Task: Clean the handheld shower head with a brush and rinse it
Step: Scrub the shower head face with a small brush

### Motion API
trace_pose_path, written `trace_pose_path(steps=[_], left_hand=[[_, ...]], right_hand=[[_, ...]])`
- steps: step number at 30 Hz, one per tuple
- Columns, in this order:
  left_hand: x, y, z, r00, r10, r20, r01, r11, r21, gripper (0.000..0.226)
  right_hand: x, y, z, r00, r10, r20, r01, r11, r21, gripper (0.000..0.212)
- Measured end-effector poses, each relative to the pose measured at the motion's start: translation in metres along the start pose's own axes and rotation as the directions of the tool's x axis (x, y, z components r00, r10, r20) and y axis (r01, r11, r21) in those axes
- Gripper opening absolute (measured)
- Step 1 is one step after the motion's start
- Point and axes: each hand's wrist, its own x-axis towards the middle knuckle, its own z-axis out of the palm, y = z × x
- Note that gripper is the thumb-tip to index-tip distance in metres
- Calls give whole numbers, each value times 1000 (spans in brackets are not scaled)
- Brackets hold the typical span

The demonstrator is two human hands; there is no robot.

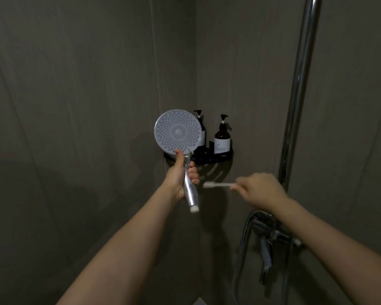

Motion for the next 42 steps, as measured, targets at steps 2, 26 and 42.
trace_pose_path(steps=[2, 26, 42], left_hand=[[-2, -2, -3, 1000, -7, -6, 7, 1000, 18, 60], [-16, -21, 9, 989, -58, 135, 24, 970, 243, 49], [-21, -23, 4, 985, -102, 137, 34, 901, 433, 37]], right_hand=[[-1, 9, -7, 991, 131, -27, -129, 988, 85, 40], [56, -22, -56, 907, 401, 131, -418, 812, 407, 29], [54, -40, -57, 906, 423, 22, -397, 832, 387, 33]])
